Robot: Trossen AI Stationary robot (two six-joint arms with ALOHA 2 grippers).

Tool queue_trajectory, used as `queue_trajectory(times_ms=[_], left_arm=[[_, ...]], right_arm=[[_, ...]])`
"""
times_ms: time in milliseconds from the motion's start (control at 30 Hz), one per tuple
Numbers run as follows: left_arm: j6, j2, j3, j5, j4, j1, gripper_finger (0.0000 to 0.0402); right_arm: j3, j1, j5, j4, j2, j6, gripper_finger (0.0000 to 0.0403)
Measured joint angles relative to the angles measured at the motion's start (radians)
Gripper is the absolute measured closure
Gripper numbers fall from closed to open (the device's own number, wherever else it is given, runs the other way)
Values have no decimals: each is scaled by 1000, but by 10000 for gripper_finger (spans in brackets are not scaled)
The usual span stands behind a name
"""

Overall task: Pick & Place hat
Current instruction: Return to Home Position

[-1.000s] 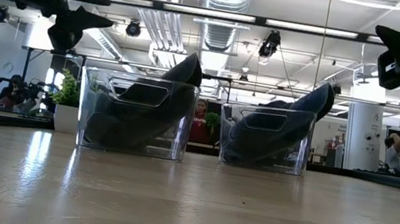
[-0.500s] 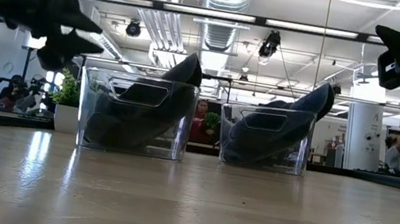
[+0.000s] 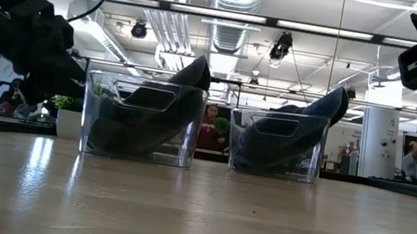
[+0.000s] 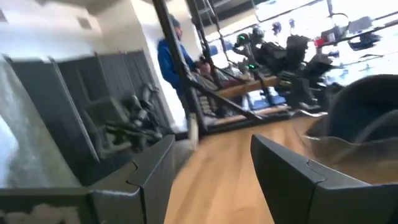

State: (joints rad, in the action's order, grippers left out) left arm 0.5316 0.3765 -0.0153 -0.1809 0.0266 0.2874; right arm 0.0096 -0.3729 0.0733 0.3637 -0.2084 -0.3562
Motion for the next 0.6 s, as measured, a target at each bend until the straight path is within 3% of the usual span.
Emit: queue_trajectory(times_ms=[167, 333, 433, 600], left_arm=[[0, 11, 1, 0, 10, 0, 226], [0, 11, 2, 0, 10, 0, 226], [0, 11, 2, 0, 9, 0, 226], [0, 11, 2, 0, 9, 0, 226]], right_arm=[[1, 0, -3, -31, 37, -18, 197], [1, 15, 61, -75, 76, 227, 197], [1, 35, 48, -95, 107, 388, 197], [1, 67, 46, -233, 197, 436, 197]])
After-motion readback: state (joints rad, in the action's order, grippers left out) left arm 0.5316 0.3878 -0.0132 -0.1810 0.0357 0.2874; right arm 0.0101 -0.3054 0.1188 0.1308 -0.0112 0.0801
